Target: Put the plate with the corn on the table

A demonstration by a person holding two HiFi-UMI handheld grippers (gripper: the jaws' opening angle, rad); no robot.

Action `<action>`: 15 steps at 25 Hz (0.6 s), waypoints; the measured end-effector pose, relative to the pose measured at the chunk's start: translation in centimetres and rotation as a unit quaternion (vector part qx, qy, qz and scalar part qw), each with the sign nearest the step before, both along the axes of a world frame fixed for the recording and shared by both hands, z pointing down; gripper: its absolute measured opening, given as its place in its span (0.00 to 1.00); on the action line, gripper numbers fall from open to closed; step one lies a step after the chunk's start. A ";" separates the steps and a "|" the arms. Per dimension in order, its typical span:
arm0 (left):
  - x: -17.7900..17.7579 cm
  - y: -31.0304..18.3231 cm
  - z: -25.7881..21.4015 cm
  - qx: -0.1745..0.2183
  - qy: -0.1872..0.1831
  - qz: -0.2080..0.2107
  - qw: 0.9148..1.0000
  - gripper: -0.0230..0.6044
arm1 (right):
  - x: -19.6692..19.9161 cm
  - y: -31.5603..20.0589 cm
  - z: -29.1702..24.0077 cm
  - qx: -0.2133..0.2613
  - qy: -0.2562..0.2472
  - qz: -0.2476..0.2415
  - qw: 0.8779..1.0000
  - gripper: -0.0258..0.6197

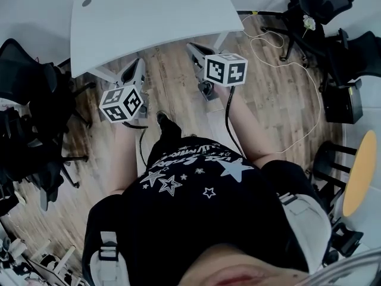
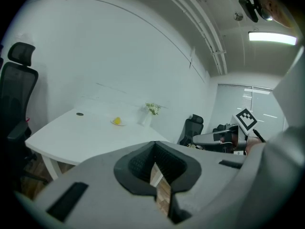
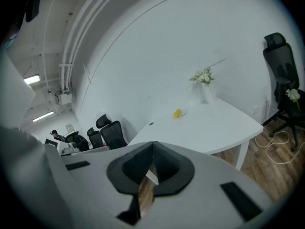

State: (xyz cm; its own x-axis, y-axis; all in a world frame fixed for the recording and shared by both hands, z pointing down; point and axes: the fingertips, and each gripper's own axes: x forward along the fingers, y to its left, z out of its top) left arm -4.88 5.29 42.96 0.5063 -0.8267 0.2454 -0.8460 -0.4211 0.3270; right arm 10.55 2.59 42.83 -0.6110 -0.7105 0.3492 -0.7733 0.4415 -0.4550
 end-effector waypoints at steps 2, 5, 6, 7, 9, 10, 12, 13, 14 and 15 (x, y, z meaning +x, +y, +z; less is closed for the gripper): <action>0.5 1.2 0.0 0.001 0.000 -0.003 1.000 0.05 | 0.5 1.1 0.1 0.000 0.004 -0.003 1.000 0.05; 1.2 3.2 0.0 0.001 -0.001 -0.008 1.000 0.05 | 1.2 2.8 0.1 0.001 0.010 -0.009 1.000 0.05; 1.4 3.8 -0.1 0.001 -0.002 -0.010 1.000 0.05 | 1.3 3.4 0.1 0.002 0.010 -0.011 1.000 0.05; 1.6 4.5 -0.1 0.001 -0.003 -0.011 1.000 0.05 | 1.5 3.9 0.0 0.002 0.010 -0.013 1.000 0.05; 2.0 5.7 -0.3 0.002 -0.005 -0.015 1.000 0.05 | 1.8 5.0 -0.1 0.003 0.009 -0.018 1.000 0.05; 2.1 6.3 -0.4 0.003 -0.006 -0.017 1.000 0.05 | 2.0 5.5 -0.1 0.003 0.008 -0.020 1.000 0.05; 2.4 7.5 -0.5 0.003 -0.006 -0.021 1.000 0.05 | 2.3 6.6 -0.1 0.002 0.006 -0.024 1.000 0.05; 2.5 8.1 -0.6 0.004 -0.007 -0.022 1.000 0.05 | 2.4 7.1 -0.1 0.002 0.005 -0.026 1.000 0.05; 2.6 8.6 -0.6 0.004 -0.007 -0.023 1.000 0.05 | 2.5 7.5 -0.1 0.002 0.004 -0.027 1.000 0.05; 2.6 9.2 -0.6 0.003 -0.008 -0.024 1.000 0.05 | 2.5 7.9 -0.1 0.002 0.004 -0.027 1.000 0.05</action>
State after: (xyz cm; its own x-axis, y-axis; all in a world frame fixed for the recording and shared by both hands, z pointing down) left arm -2.31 14.44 42.35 0.4622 -0.8515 0.2476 -0.8704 -0.3822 0.3103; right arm 13.05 10.45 42.68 -0.6461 -0.6776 0.3513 -0.7515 0.4843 -0.4480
